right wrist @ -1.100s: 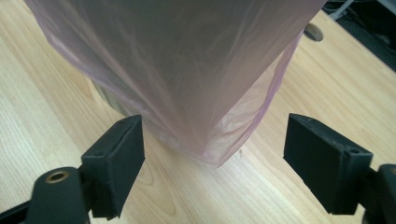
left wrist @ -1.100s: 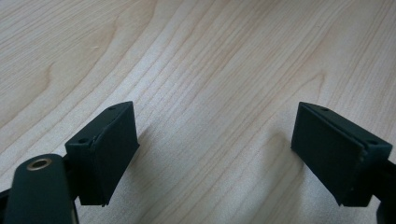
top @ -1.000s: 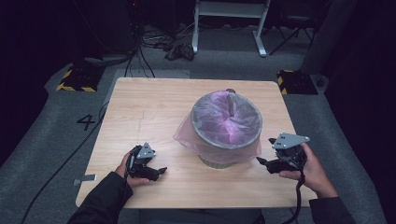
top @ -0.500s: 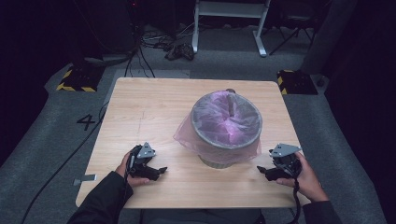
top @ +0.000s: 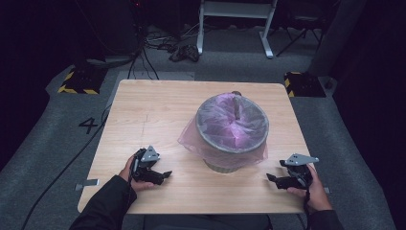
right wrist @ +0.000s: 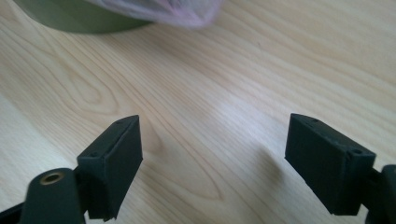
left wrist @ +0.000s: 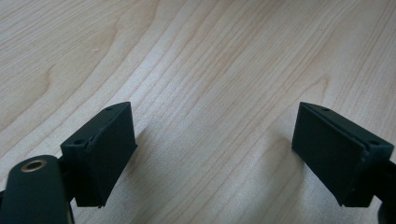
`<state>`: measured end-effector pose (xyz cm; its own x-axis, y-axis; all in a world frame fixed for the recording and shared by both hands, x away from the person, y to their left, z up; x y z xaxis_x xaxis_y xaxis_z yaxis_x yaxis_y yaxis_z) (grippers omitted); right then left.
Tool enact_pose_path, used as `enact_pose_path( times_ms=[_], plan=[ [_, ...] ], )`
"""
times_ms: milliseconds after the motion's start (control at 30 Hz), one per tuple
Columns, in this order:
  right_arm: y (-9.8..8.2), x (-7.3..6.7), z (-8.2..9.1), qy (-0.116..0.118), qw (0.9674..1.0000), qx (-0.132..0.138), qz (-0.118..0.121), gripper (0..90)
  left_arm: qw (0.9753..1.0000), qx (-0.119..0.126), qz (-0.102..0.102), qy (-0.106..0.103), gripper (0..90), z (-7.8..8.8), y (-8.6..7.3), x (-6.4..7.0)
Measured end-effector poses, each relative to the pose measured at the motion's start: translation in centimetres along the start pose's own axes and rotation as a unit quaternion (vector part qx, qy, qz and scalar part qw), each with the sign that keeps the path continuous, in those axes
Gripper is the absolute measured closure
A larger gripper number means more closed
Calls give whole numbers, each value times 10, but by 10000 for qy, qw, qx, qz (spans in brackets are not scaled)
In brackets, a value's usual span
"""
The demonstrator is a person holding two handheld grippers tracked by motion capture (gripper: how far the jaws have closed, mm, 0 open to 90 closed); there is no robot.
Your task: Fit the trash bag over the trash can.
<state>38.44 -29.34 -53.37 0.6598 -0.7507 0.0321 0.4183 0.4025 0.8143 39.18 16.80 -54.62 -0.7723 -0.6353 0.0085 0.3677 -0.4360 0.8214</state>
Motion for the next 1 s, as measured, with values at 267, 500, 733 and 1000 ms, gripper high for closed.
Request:
enact_pose_path(
  times_ms=[267, 500, 733, 1000],
  plan=[
    [-9, 8, -5, -225, 9991, 208, -289, 166, 10000, -4, -2, 28, 133, 0, 0, 0],
    [-9, 8, -6, -296, 9987, 216, -340, 142, 10000, -7, 6, 30, 133, 0, 0, 0],
    [-9, 8, -6, -298, 9988, 218, -337, 143, 10000, -14, -3, 21, 130, 0, 0, 0],
    [-9, 8, -6, -295, 9987, 216, -342, 143, 10000, -15, 1, 11, 129, 0, 0, 0]
  ],
)
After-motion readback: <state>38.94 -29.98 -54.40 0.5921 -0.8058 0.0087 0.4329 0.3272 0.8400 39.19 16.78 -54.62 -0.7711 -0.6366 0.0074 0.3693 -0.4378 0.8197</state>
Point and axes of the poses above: each handheld gripper's, and its own axes: z roughly backward along the jaws, y roughly out of its top, x roughly to its right, the point moved 6 cm from there along -z, roughly forward along the jaws, and after that the axes turned 10 degrees about x, right-handed, at the moved point
